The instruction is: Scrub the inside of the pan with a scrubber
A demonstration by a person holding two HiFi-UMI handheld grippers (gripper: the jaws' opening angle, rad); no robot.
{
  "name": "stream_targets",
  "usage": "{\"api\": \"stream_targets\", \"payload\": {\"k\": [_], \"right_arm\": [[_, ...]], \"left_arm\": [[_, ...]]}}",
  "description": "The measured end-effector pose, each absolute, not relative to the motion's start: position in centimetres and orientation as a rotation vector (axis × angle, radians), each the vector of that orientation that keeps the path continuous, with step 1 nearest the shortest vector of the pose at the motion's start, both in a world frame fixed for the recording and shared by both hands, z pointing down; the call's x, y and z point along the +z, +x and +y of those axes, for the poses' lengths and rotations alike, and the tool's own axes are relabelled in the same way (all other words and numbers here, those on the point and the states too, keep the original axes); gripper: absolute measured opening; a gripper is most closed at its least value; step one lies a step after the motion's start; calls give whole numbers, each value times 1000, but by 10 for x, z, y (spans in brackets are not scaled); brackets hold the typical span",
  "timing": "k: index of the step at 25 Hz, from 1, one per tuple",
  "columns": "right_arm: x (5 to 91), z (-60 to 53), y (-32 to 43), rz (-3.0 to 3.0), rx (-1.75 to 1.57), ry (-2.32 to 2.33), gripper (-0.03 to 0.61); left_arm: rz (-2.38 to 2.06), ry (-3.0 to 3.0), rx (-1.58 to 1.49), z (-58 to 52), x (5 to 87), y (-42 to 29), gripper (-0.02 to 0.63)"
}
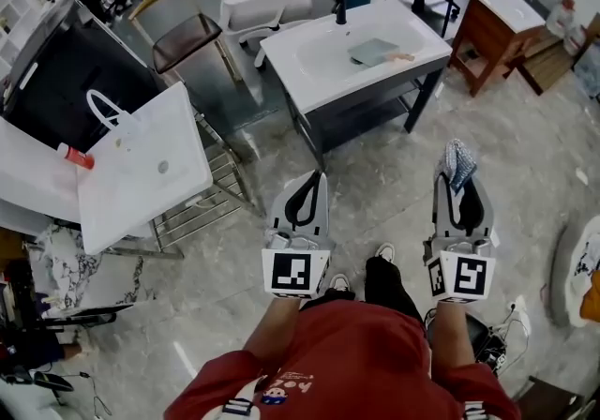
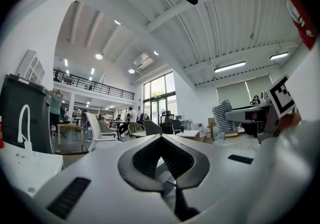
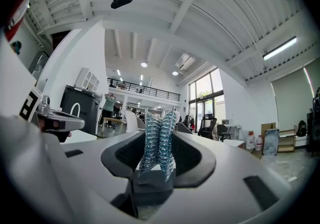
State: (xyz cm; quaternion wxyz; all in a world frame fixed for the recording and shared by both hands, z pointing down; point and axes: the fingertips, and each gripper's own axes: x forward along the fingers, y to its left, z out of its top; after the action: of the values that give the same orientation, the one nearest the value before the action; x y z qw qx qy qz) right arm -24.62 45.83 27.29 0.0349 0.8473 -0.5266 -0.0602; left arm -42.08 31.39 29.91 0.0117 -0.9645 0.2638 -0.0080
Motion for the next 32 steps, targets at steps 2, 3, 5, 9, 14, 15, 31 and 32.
{"api": "stream_targets", "payload": {"k": [2,3,5,9,14,15,31,32], "right_arm": [[279,457,-237,-1608,-172,2614,172],[281,455,-232,-1605,-167,2619,172],[285,449,-221,-1610,-158,2627,173],[291,432,-189,-1618,-141,2656,173],[289,408,-135,-1634,-146,2696,173],[288,404,-123,-1638,-146,2698,173],[286,369,69,-1665,-112,2709,173],[288,366,76,-1670,-108,2704,175]], "left_arm": [[816,-2993,17,310,299,-412,9],[815,-2993,12,307,301,-408,9],[820,-3004,-42,303,303,-399,9],[820,-2969,-47,288,298,-373,9],[826,-2949,-76,261,291,-325,9],[823,-2943,-80,257,289,-312,9],[826,-2921,-83,219,273,-122,9],[838,-2921,-83,216,274,-116,9]]}}
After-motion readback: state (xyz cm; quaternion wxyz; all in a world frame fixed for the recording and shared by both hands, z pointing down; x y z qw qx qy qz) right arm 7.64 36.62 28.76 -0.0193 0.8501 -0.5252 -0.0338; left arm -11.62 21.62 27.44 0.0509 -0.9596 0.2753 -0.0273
